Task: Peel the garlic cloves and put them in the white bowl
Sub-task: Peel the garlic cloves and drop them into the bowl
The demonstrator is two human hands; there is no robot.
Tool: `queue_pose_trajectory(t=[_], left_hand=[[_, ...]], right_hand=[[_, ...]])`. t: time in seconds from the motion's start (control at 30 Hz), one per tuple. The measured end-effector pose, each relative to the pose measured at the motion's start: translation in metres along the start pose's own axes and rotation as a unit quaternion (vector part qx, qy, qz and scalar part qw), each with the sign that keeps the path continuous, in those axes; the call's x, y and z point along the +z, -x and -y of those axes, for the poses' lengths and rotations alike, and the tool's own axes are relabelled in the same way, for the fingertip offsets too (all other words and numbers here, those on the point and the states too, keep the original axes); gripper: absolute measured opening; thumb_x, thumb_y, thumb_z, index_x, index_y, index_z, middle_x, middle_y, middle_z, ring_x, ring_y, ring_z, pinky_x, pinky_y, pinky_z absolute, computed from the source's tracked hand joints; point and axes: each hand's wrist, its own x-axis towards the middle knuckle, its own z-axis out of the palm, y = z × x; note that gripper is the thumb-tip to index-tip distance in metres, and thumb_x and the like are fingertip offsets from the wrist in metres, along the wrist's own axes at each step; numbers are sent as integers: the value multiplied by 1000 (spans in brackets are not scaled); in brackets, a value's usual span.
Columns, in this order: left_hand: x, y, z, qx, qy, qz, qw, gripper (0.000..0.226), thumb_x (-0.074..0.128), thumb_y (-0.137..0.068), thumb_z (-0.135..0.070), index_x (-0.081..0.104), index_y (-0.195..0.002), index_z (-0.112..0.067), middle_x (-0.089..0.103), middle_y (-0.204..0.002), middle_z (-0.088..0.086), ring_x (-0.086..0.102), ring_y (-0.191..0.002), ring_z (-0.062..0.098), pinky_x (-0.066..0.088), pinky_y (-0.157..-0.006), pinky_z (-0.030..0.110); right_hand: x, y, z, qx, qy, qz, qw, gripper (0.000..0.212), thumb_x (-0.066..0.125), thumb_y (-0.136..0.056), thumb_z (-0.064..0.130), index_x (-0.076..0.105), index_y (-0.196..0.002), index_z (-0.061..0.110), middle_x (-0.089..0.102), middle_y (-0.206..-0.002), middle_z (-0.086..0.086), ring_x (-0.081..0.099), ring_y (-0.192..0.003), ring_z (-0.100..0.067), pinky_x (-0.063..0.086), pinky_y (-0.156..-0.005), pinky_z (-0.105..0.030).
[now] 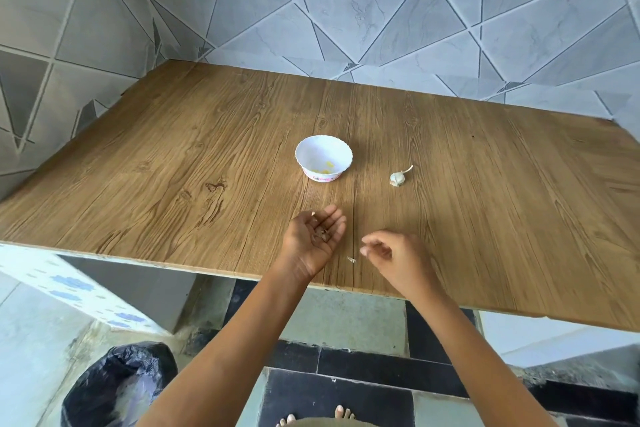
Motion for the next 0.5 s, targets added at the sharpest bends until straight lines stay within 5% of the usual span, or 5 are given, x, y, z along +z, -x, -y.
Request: queue_pose_trajectory(t=[0.07, 0.27, 0.37, 0.5], left_hand=[[-4, -1, 0, -2, -1, -2, 1000, 43, 28, -100, -21, 62, -91, 5, 63, -94, 18, 60, -89, 27, 48, -84, 32], [-8, -1, -2, 5, 0, -7, 1000, 44, 27, -101, -21, 61, -92, 5, 63, -95, 18, 60, -90, 27, 47, -86, 32], [-9, 0, -4, 7, -2, -11, 1000, 45, 26, -102, -22, 61, -93, 5, 63, -95, 19, 60, -91, 27, 47, -87, 32], [-9, 1, -2, 5, -11, -11, 1000, 45, 26, -101, -21, 61, -92, 5, 63, -93, 19, 60, -90, 27, 48, -84, 33]], right_hand=[[6, 4, 2, 42, -3, 50, 998, 20, 75, -79, 19, 71, -97, 10, 70, -89, 2, 59, -72, -3, 46, -64, -8], [22, -9, 15, 83, 32, 95, 992, 5, 69, -85, 14, 69, -84, 9, 70, -85, 0, 54, -65, -1, 45, -61, -20], [25, -12, 16, 83, 82, 131, 984, 9, 57, -91, 10, 64, -85, 8, 67, -94, -3, 61, -81, -14, 48, -68, -28], [18, -13, 17, 72, 17, 97, 993, 8, 53, -94, 11, 57, -88, 8, 60, -93, 1, 52, -77, -7, 35, -61, -13]])
